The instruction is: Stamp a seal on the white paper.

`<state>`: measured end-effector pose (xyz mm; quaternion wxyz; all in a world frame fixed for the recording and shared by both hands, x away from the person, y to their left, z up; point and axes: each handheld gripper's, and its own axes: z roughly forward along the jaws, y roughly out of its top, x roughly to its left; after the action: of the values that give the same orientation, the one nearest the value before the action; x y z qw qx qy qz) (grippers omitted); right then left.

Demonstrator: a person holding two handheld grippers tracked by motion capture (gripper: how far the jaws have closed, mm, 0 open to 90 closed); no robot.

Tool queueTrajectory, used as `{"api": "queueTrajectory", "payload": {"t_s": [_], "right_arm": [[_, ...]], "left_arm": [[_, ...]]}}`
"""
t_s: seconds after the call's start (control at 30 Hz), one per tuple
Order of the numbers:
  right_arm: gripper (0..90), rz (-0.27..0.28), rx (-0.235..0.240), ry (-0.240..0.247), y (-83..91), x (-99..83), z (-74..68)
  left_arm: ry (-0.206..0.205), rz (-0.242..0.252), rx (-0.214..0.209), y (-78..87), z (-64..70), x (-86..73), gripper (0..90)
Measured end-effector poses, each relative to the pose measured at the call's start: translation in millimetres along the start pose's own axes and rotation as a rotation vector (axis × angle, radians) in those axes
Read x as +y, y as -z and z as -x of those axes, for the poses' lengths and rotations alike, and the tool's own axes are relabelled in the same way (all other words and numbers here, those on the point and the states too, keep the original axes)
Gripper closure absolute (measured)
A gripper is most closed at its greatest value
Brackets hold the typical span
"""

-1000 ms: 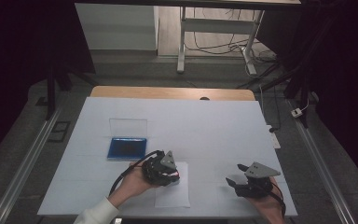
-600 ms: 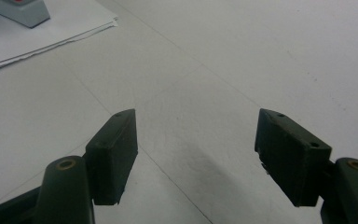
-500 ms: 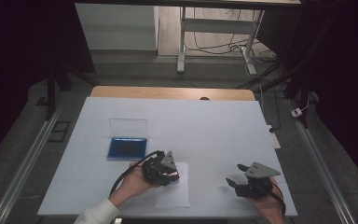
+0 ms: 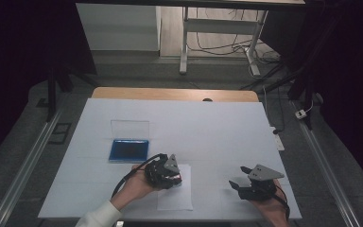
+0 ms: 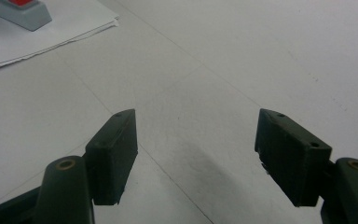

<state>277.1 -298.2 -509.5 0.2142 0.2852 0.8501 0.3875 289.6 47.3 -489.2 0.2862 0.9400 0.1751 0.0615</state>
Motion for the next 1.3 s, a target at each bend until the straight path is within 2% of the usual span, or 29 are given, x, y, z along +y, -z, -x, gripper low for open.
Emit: {"api": "queueTrajectory", "payload": {"t_s": [0.47, 1.3], "right_arm": [[29.2, 0.000, -0.001, 0.004, -0.1, 0.6, -1.0], [29.2, -0.007, -0.003, 0.016, -1.0, 1.1, -2.1]], "left_arm": [[0.000, -0.039, 0.014, -3.6, 2.3, 2.8, 70.8], [-0.024, -0.049, 0.038, -5.1, 6.4, 3.1, 71.1]]}}
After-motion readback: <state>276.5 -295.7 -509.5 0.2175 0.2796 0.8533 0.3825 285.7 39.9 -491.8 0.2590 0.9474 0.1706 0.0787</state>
